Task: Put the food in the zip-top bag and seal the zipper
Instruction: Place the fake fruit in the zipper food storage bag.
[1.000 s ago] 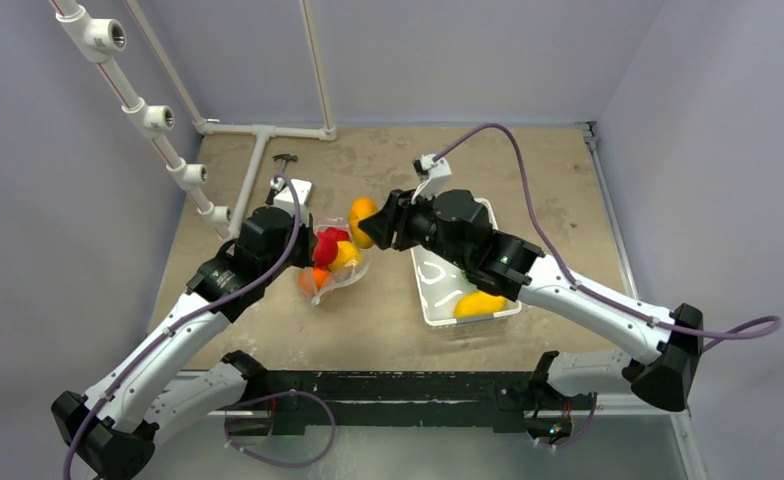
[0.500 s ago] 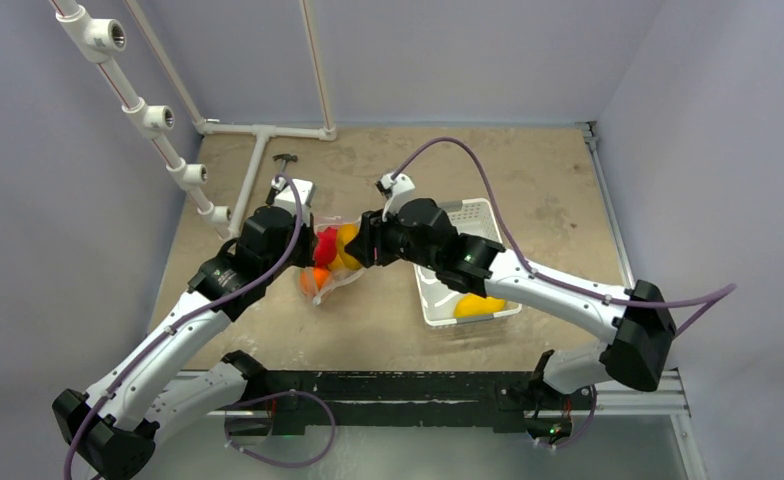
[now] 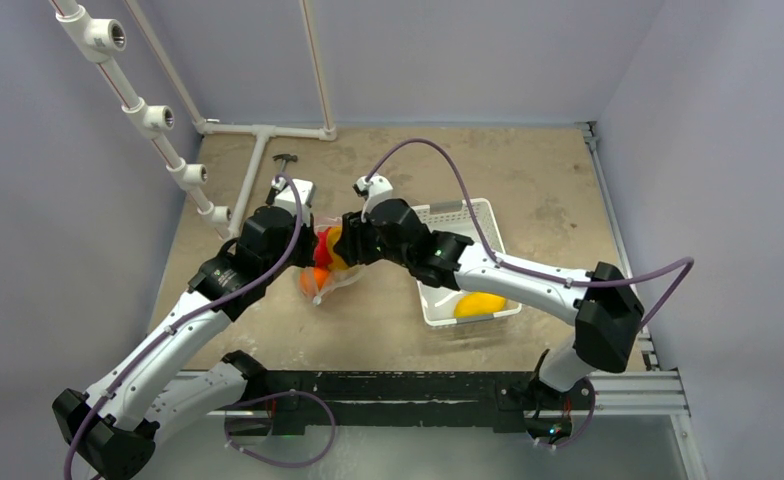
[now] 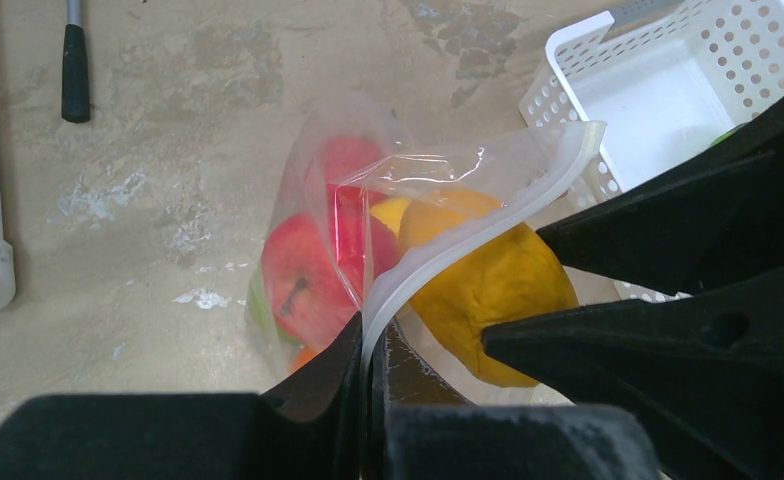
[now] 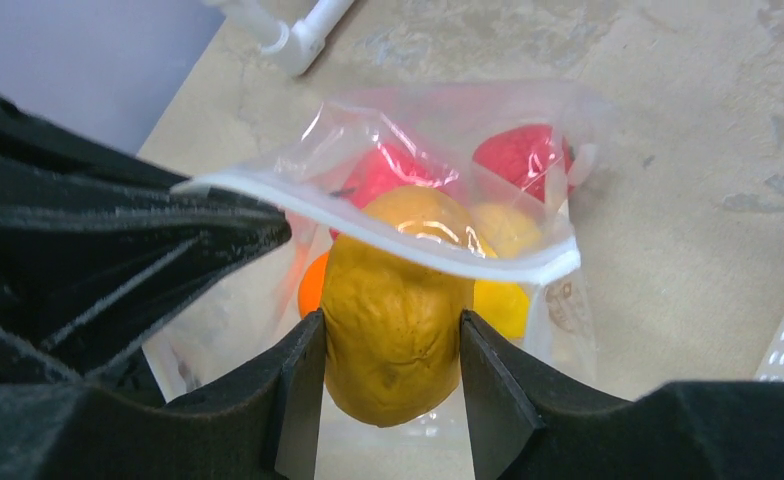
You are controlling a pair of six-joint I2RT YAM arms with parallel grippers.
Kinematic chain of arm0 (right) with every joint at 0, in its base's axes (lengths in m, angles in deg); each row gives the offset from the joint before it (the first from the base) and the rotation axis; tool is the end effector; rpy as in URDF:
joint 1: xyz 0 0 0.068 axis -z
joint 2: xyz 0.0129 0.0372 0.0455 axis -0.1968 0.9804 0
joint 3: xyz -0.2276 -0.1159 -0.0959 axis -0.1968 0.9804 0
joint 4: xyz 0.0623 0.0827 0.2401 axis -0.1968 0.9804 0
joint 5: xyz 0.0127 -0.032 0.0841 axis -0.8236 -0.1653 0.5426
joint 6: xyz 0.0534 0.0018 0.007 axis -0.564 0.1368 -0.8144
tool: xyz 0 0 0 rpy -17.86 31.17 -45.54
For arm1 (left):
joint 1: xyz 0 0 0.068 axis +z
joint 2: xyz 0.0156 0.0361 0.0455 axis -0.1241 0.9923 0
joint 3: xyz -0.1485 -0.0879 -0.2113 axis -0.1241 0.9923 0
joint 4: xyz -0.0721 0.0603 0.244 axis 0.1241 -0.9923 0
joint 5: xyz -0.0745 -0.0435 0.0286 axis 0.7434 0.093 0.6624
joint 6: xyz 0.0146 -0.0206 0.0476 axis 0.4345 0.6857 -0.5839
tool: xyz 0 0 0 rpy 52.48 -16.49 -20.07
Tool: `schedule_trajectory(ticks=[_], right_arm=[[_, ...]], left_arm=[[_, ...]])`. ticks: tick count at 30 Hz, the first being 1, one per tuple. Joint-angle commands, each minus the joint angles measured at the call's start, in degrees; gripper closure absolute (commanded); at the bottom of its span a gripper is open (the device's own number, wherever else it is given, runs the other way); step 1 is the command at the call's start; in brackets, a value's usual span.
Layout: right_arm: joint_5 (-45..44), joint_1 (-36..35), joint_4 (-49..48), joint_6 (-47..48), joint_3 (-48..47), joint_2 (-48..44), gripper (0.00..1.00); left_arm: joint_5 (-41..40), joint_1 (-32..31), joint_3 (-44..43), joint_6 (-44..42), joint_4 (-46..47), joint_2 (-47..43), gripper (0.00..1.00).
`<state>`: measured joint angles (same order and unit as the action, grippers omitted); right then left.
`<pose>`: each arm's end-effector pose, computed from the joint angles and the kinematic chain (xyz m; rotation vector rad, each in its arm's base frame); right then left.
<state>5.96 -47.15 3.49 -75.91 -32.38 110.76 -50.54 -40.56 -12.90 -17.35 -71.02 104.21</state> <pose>0.1963 0.3106 0.3044 -0.4532 2.0459 0.8111 0.1649 -0.1002 0.3215 0.1819 2.1043 -0.3121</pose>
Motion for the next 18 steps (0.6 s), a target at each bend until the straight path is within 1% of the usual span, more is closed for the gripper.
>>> schedule_trajectory(ticks=[1, 10, 13, 14, 18], right_arm=[[-6.71, -0.47, -1.48, -0.68, -4.65, 1.02, 1.00], [-16.49, -1.08, -2.93, -1.79, -6.51, 5.28, 1.00], [-19.29, -1.18, -4.44, -2.06, -6.19, 5.81, 0.97], [-20.24, -1.25, -5.62, -2.11, -6.10, 5.82, 0.96], [-22.24, -1.27, -8.62, -2.25, -5.62, 5.97, 0.83]], left_arm=[[0.62, 0.08, 0.42, -0.47, 2.27, -0.07, 1.00], [1.88, 0.05, 0.51, -0.43, 2.53, -0.02, 1.00], [2.06, 0.11, 0.47, -0.43, 2.50, 0.03, 1.00], [2.08, 0.07, 0.48, -0.41, 2.52, 0.06, 1.00], [2.08, 0.12, 0.46, -0.43, 2.47, -0.07, 1.00]])
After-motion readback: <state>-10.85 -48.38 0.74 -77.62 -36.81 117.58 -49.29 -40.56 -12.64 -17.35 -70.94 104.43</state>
